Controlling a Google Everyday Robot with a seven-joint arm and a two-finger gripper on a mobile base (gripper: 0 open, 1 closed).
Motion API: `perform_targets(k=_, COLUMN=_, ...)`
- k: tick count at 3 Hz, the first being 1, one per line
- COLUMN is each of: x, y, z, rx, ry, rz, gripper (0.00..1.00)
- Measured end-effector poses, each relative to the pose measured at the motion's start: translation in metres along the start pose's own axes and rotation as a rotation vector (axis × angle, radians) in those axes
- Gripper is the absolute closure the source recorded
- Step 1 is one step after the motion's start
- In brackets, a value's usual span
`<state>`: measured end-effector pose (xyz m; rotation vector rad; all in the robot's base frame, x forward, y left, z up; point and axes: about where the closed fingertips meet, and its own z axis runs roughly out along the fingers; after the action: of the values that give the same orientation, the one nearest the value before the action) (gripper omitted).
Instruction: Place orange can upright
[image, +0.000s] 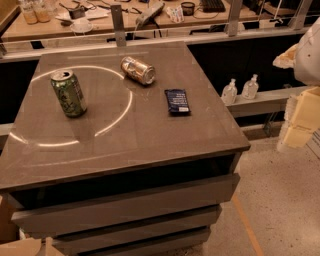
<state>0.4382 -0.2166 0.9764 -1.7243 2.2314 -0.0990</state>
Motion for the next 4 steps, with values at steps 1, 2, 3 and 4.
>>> perform_targets(k=1, x=0.0, y=0.0, z=0.0, rx=0.0, ry=0.0, rz=0.0, gripper=0.0)
perform_targets(k=2, x=-0.009, y=-0.039, z=0.014, rx=-0.033, ry=-0.009, rz=0.108, gripper=0.0)
perform_targets(k=3, x=-0.031, y=-0.096, z=0.04, rx=-0.082, ry=-0.054, rz=0.217, gripper=0.0)
perform_targets(k=4, x=-0.065, y=-0.146, z=0.055, rx=-0.08, ry=-0.154, rz=0.319, gripper=0.0)
